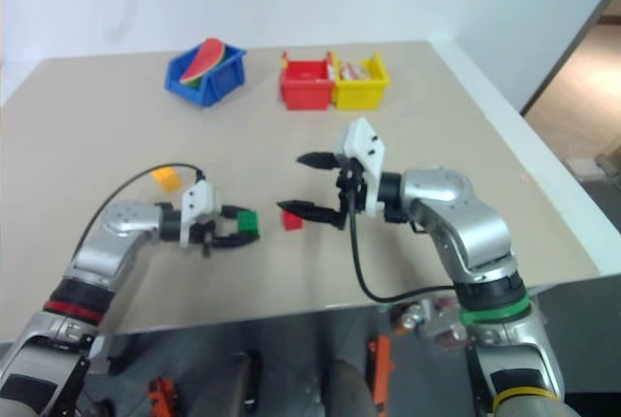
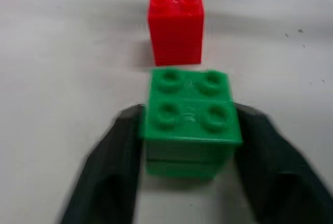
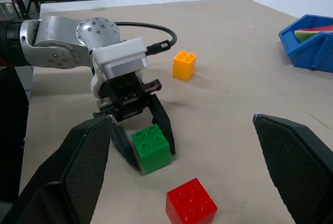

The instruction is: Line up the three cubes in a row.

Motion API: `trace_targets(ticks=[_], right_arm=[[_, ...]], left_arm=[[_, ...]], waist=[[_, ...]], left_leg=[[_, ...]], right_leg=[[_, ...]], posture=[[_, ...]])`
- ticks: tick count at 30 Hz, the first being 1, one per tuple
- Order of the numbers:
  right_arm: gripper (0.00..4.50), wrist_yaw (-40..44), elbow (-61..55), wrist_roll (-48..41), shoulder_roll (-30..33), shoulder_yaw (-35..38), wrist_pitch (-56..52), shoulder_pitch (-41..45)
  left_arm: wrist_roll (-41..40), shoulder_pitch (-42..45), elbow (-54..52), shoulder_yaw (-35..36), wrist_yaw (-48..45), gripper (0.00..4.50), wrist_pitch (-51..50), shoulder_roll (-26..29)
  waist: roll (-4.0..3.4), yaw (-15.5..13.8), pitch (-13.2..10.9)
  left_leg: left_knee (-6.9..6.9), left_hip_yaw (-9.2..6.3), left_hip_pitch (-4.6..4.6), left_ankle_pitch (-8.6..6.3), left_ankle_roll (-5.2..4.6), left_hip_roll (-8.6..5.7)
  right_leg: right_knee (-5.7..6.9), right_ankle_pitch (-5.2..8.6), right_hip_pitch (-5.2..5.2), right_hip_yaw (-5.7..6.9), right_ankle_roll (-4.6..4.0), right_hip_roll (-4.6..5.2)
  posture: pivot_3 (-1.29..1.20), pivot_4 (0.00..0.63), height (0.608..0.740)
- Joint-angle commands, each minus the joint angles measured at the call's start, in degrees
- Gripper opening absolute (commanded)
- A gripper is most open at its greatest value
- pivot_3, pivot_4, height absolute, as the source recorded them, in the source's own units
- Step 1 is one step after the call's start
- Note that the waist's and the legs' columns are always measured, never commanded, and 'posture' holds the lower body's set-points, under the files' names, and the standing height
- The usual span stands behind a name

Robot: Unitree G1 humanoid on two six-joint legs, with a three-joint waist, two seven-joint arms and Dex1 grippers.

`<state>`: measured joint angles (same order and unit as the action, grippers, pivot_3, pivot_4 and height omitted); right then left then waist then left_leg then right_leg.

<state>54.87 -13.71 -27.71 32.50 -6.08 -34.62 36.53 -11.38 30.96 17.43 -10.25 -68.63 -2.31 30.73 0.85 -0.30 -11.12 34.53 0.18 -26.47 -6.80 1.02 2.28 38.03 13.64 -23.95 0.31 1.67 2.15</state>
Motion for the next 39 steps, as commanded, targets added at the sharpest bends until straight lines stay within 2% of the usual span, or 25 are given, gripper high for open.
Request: trace_targets(ticks=[1, 2, 3, 9, 12, 16, 20, 22, 25, 31, 39], right_arm=[[4.50, 0.4, -0.6, -0.2, 0.1, 0.7, 1.0, 0.5], [4.50, 0.4, -0.5, -0.2, 0.1, 0.6, 1.0, 0.5], [4.50, 0.5, -0.6, -0.3, 0.1, 0.7, 1.0, 0.6], [4.50, 0.6, -0.9, -0.4, 0.3, 0.8, 0.9, 0.3], [4.50, 0.6, -1.0, -0.5, 0.6, 1.0, 0.8, 0.2], [4.50, 0.6, -1.2, -0.7, 1.2, 1.7, 0.8, -0.2], [4.50, 0.2, -1.4, -0.9, 1.4, 2.1, 1.0, -0.7], [4.50, 0.2, -1.4, -0.9, 1.4, 2.1, 1.0, -0.7], [4.50, 0.4, -1.2, -0.8, 1.5, 1.9, 1.2, -0.5], [4.50, 0.9, -0.5, 0.0, 2.0, 1.4, 1.8, 0.1], [4.50, 0.5, -1.2, 0.5, 2.9, 1.7, 1.1, -0.3]], left_arm=[[-0.4, 1.1, -1.1, 1.4, -0.6, 4.04, 0.5, 1.0], [-0.6, 1.2, -1.6, 1.8, -0.6, 4.37, 0.3, 1.4], [-0.6, 1.2, -2.2, 2.4, -0.5, 4.48, 0.3, 2.1], [-2.7, -1.3, -8.4, 5.8, -0.4, 4.48, -3.0, 7.3], [-5.9, -3.3, -13.7, 9.7, 1.0, 4.48, -9.5, 10.4], [-12.7, -5.3, -20.4, 19.1, 9.2, 4.48, -22.5, 12.1], [-13.3, -7.5, -23.1, 26.1, 22.9, 4.48, -27.0, 7.5], [-12.5, -7.8, -20.9, 27.7, 26.7, 4.48, -27.0, 6.0], [-10.6, -7.1, -15.0, 27.6, 26.6, 4.48, -23.2, 7.3], [-8.7, 1.1, 1.6, 25.3, 20.8, 4.48, -17.3, 11.1], [-4.3, 8.3, 16.9, 20.5, 14.3, 4.48, -10.5, 12.0]], waist=[[0.00, 0.0, 0.0], [0.00, 0.0, 0.0], [0.00, 0.0, 0.0], [0.00, 0.1, 0.0], [0.00, 0.1, 0.0], [0.00, 0.1, 0.0], [0.00, 0.1, 0.0], [0.00, 0.0, 0.0], [0.02, 0.0, 0.0], [0.03, 0.0, 0.0], [0.05, -0.1, 0.0]], left_leg=[[0.00, 0.00, 0.00, 0.00, 0.00, 0.02], [0.00, 0.00, 0.00, 0.00, 0.00, 0.03], [0.01, 0.00, 0.00, 0.00, 0.00, 0.06], [0.02, 0.01, 0.00, 0.00, 0.00, 0.36], [0.01, 0.03, 0.02, 0.00, 0.01, 0.48], [0.01, 0.02, 0.02, 0.00, 0.01, 0.62], [0.03, 0.02, 0.07, 0.00, 0.01, 0.65], [0.05, 0.05, 0.07, 0.00, 0.02, 0.63], [0.08, 0.08, 0.07, 0.02, 0.03, 0.65], [0.08, 0.09, 0.07, 0.05, 0.08, 0.71], [0.06, 0.34, 0.06, 0.08, 0.14, 0.72]], right_leg=[[0.00, 0.00, 0.00, 0.00, 0.00, -0.02], [0.00, 0.00, 0.00, 0.00, 0.00, -0.02], [0.00, -0.01, 0.00, 0.00, -0.01, -0.05], [0.00, -0.11, -0.05, 0.00, -0.21, -0.35], [0.03, -0.11, -0.11, -0.02, -0.35, -0.47], [0.05, -0.13, -0.14, -0.03, -0.44, -0.61], [0.05, -0.16, -0.10, -0.04, -0.43, -0.65], [0.06, -0.18, -0.09, -0.10, -0.40, -0.65], [0.05, -0.29, -0.11, -0.17, -0.41, -0.72], [0.05, -0.37, -0.19, -0.14, -0.56, -0.78], [0.04, -0.48, -0.25, -0.29, -0.37, -0.74]], posture=[[0.00, 0.150, 0.740], [0.00, 0.150, 0.740], [0.00, 0.150, 0.740], [0.00, 0.150, 0.740], [0.00, 0.150, 0.740], [0.00, 0.150, 0.740], [0.00, 0.150, 0.740], [0.00, 0.150, 0.740], [0.00, 0.150, 0.740], [0.00, 0.150, 0.740], [0.00, 0.150, 0.740]])
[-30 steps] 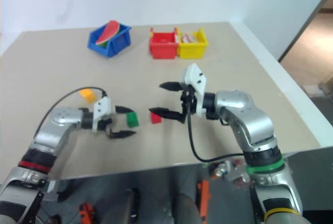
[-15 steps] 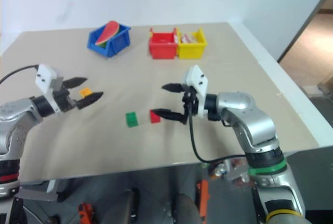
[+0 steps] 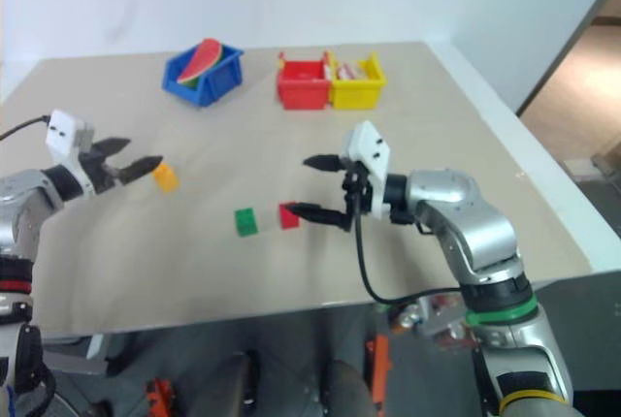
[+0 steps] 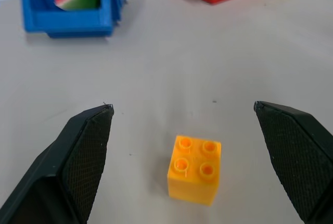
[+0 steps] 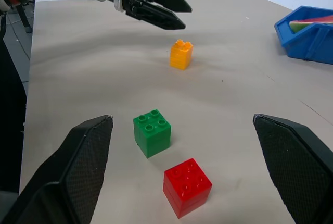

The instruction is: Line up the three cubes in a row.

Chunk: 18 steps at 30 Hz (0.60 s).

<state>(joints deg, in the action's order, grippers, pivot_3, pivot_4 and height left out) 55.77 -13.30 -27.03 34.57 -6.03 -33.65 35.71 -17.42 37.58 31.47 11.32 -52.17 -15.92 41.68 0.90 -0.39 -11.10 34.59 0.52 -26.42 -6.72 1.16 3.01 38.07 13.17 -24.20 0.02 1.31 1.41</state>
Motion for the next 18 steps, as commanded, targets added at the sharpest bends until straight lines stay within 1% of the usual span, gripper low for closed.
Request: trace_targets(ticks=[1, 9, 15, 18], right_arm=[[4.50, -0.5, -1.8, -0.2, 1.0, 1.8, 0.1, 0.4], [4.50, -1.2, -2.9, -0.6, 2.2, 2.2, -0.5, -0.4], [4.50, -1.5, -3.1, -0.8, 2.4, 2.4, -0.8, -0.7], [4.50, -1.8, -3.2, -0.9, 2.4, 2.6, -1.0, -0.9]], left_arm=[[2.3, 2.0, 4.0, -1.6, -2.7, 4.48, 4.1, 0.9], [6.2, 7.1, 15.5, -4.6, -4.9, 4.48, 10.3, 0.0], [8.6, 9.3, 20.9, -6.4, -6.1, 4.48, 13.9, -1.4], [10.5, 9.8, 23.3, -8.0, -6.5, 3.70, 16.4, -2.2]], waist=[[0.00, 0.0, 0.0], [0.02, 0.0, 0.0], [0.03, 0.0, 0.0], [0.03, 0.0, 0.0]], left_leg=[[0.00, 0.01, 0.00, 0.00, 0.00, 0.01], [0.01, 0.12, -0.02, 0.00, 0.00, 0.07], [0.02, 0.23, -0.02, 0.00, 0.00, 0.07], [0.02, 0.23, -0.02, 0.00, 0.00, 0.07]], right_leg=[[0.00, -0.05, -0.01, 0.00, 0.09, -0.01], [0.01, -0.06, -0.08, -0.03, -0.01, -0.01], [0.00, -0.11, -0.10, -0.10, 0.06, 0.00], [0.01, -0.11, -0.10, -0.10, 0.06, 0.00]], posture=[[0.00, 0.150, 0.740], [0.00, 0.150, 0.740], [0.00, 0.150, 0.740], [0.00, 0.150, 0.740]])
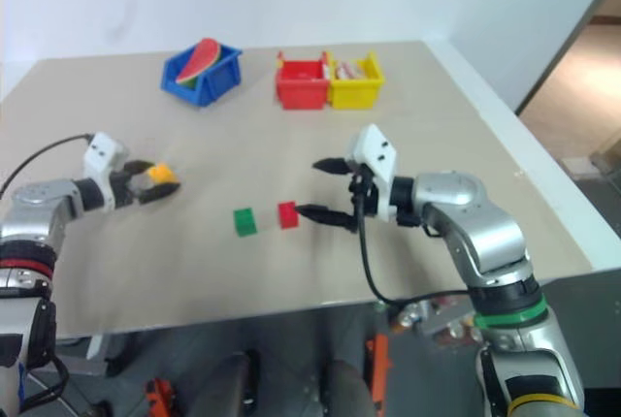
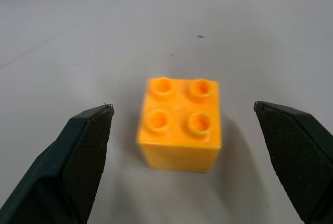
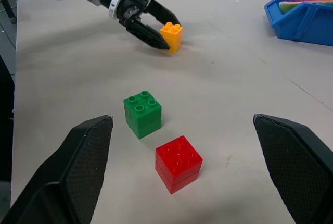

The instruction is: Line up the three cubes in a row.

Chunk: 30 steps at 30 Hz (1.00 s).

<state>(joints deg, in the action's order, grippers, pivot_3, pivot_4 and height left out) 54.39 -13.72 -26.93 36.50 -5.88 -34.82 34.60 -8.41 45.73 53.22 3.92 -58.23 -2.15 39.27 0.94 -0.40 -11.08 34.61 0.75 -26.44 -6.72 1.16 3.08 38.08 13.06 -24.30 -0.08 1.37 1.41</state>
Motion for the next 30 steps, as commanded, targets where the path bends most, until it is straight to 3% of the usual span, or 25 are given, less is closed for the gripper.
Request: trace_targets(ticks=[1, 7, 12, 18, 22, 30], right_arm=[[4.50, -0.5, -2.9, -1.1, 0.6, 2.5, 0.1, 0.2], [4.50, -0.9, -3.3, -1.2, 0.8, 2.6, -0.2, 0.0], [4.50, -0.9, -3.5, -1.2, 1.1, 2.6, -0.2, -0.2], [4.50, -0.3, -3.2, -1.4, 1.5, 2.5, -0.2, -0.1], [4.50, 0.2, -2.6, -1.1, 1.6, 2.3, 0.0, 0.3], [4.50, 0.7, -1.9, -0.6, 1.4, 2.1, 0.4, 0.5]], left_arm=[[1.8, 1.8, 2.0, -0.7, -0.6, 3.36, 3.2, 0.1], [1.5, 2.4, 2.7, 0.1, -0.3, 1.34, 3.7, 0.1], [-0.8, -0.8, -4.8, 1.0, -2.6, 1.34, 2.3, 0.4], [-6.5, -13.3, -28.1, 0.7, -9.6, 1.34, -1.1, 1.7], [-10.0, -18.9, -37.5, 0.3, -14.3, 1.34, -6.0, 3.3], [-9.7, -21.5, -39.7, -1.9, -18.8, 1.34, -5.1, 4.5]], waist=[[0.00, 0.0, 0.0], [0.01, 0.0, 0.0], [0.01, 0.0, 0.0], [0.01, 0.2, 0.0], [0.01, 0.2, 0.0], [0.01, 0.2, 0.0]], left_leg=[[0.00, 0.01, 0.00, 0.00, 0.00, 0.00], [0.00, 0.01, 0.00, 0.00, 0.00, 0.01], [0.00, 0.01, 0.00, 0.00, 0.00, 0.01], [-0.01, 0.18, 0.01, -0.01, 0.01, 0.13], [0.00, 0.22, 0.02, -0.01, 0.01, 0.28], [0.07, 0.60, 0.09, 0.00, 0.00, 0.49]], right_leg=[[0.00, -0.01, 0.00, -0.01, 0.02, 0.00], [0.00, -0.05, -0.01, -0.01, 0.08, 0.00], [0.00, -0.05, -0.01, -0.01, 0.08, 0.00], [0.01, -0.07, -0.04, -0.11, 0.01, 0.00], [0.02, 0.03, -0.08, -0.09, -0.29, -0.11], [0.02, -0.09, -0.07, -0.10, -0.35, -0.09]], posture=[[0.00, 0.150, 0.740], [0.00, 0.150, 0.740], [0.00, 0.150, 0.740], [0.00, 0.150, 0.740], [0.00, 0.150, 0.740], [0.00, 0.150, 0.740]])
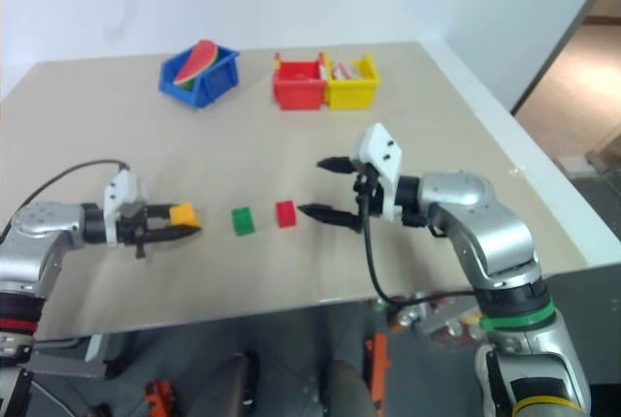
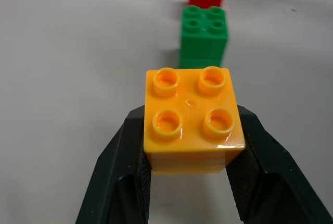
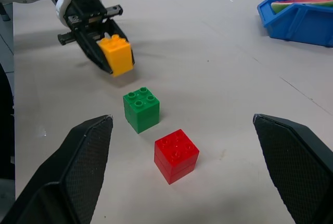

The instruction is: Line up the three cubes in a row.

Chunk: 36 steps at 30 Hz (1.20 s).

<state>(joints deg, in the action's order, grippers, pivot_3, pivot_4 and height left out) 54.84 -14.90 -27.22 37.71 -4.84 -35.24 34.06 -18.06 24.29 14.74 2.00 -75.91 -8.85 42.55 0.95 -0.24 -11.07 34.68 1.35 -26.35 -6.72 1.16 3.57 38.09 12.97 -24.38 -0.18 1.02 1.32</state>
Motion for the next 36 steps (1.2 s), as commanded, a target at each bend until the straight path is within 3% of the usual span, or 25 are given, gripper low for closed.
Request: trace_targets(ticks=[1, 20, 22, 28, 33, 36], right_arm=[[4.50, 0.2, -0.7, -0.2, 0.1, 1.0, 0.7, 1.0], [4.50, -0.3, -1.9, -0.6, 0.4, 1.6, -0.6, 0.8], [4.50, -0.2, -1.7, -0.6, 0.3, 1.7, -0.4, 0.7], [4.50, 0.0, -1.5, -0.7, 0.1, 1.7, 0.0, 0.4], [4.50, -0.1, -1.2, -1.1, -0.1, 2.1, 0.3, 0.2], [4.50, -1.4, -0.6, -2.9, -1.7, 3.9, -0.5, 0.5]], left_arm=[[0.0, 0.0, -0.9, 0.0, -1.4, 1.34, 1.9, 1.1], [4.9, 0.7, 6.1, -3.5, -1.5, 1.34, 10.1, -0.2], [4.6, 1.1, 6.5, -3.4, -1.3, 2.42, 10.2, -0.6], [4.3, 1.9, 6.2, -3.5, -2.1, 4.43, 10.6, -0.1], [3.1, 1.8, 3.5, -2.2, -2.3, 4.47, 8.9, 1.3], [-1.3, 0.6, -3.2, 1.6, 0.0, 4.47, -0.7, 3.8]], waist=[[0.00, 0.0, 0.0], [0.00, 0.0, 0.0], [0.00, 0.0, 0.0], [0.01, -0.1, 0.0], [0.02, 0.0, 0.0], [0.06, 0.0, 0.0]], left_leg=[[0.00, 0.04, 0.00, 0.00, 0.00, 0.01], [-0.03, 0.20, -0.03, -0.01, 0.00, 0.06], [-0.03, 0.20, -0.03, 0.00, 0.00, 0.06], [-0.02, 0.22, -0.04, 0.00, 0.00, 0.06], [-0.03, 0.22, -0.04, -0.01, 0.00, 0.07], [-0.03, 0.22, -0.05, 0.00, 0.00, 0.08]], right_leg=[[0.00, 0.00, -0.01, -0.01, 0.00, 0.01], [-0.01, 0.03, -0.10, -0.09, 0.00, 0.00], [-0.01, 0.03, -0.10, -0.09, 0.00, 0.01], [-0.01, 0.02, -0.11, -0.10, 0.01, 0.01], [-0.01, 0.02, -0.13, -0.11, 0.00, -0.02], [-0.01, 0.02, -0.14, -0.11, 0.00, -0.02]], posture=[[0.00, 0.150, 0.740], [0.00, 0.150, 0.740], [0.00, 0.150, 0.740], [0.00, 0.150, 0.740], [0.00, 0.150, 0.740], [0.00, 0.150, 0.740]])
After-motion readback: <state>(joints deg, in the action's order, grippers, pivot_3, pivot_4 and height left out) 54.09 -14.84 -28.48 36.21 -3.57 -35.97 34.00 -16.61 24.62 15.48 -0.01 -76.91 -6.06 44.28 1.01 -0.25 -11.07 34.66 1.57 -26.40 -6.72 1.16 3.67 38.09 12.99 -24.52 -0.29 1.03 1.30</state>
